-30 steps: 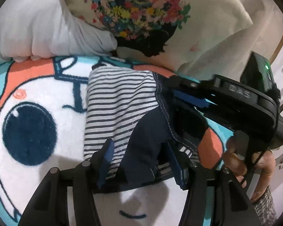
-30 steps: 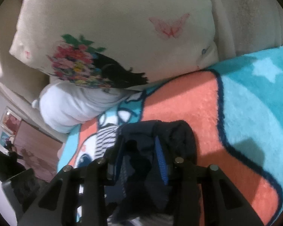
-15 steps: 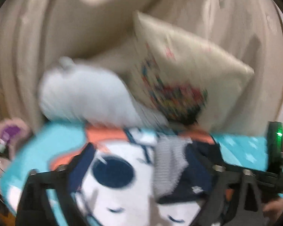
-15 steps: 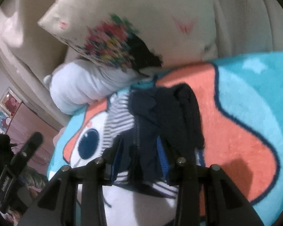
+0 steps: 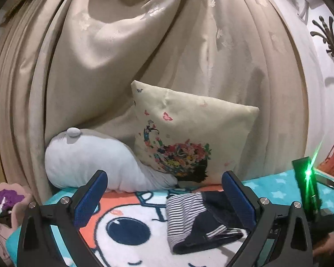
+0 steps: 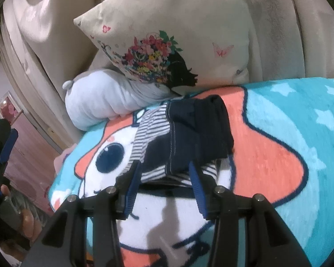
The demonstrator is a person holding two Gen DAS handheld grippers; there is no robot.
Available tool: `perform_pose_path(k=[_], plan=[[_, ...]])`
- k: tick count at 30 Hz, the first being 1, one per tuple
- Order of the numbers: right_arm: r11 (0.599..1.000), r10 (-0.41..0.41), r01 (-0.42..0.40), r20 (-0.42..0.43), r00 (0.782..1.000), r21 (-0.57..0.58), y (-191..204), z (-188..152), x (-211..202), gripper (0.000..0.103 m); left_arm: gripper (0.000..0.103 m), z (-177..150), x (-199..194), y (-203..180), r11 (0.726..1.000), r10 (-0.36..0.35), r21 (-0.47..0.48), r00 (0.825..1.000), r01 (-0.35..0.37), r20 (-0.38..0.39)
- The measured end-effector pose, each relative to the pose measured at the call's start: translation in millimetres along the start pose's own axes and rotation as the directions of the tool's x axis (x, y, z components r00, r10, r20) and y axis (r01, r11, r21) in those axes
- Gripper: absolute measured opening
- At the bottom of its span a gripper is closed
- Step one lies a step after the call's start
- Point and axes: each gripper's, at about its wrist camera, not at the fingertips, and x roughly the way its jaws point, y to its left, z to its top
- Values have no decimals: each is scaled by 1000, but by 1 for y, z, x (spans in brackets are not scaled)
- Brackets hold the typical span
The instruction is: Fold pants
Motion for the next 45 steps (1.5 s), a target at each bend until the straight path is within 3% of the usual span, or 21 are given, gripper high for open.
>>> perform_pose_path(k=[7, 10, 12, 17, 24, 30, 36, 45], plan=[[999, -26, 26, -1, 1000, -25, 4, -7, -1, 44, 103, -4, 6, 9, 985, -150, -94, 986, 142, -78], [998, -57, 56, -13, 998, -40, 6, -9, 3, 45, 103, -9, 15, 7, 986, -155, -83, 978, 144, -142], [996, -72, 71, -17, 997, -54, 8, -10, 5, 46, 103, -15, 25, 0, 987, -158, -40, 963, 152, -219], [995, -79, 77, -28, 996, -61, 9, -12, 10, 46, 103, -32, 44, -10, 995, -98, 0, 933, 104, -346], [995, -87, 85, -34, 996, -54, 6, -12, 12, 46, 103, -43, 55, 2, 1000, 7, -13, 918, -13, -396], [993, -102, 99, -50, 993, -70, 8, -14, 18, 48, 103, -52, 66, 9, 999, 16, -32, 893, -34, -450], [991, -113, 107, -64, 992, -86, 9, -16, 22, 50, 103, -65, 77, 8, 998, 61, 6, 858, -68, -510], [988, -124, 116, -76, 989, -105, 12, -18, 26, 50, 103, -71, 84, 14, 997, 49, -19, 841, -70, -539]])
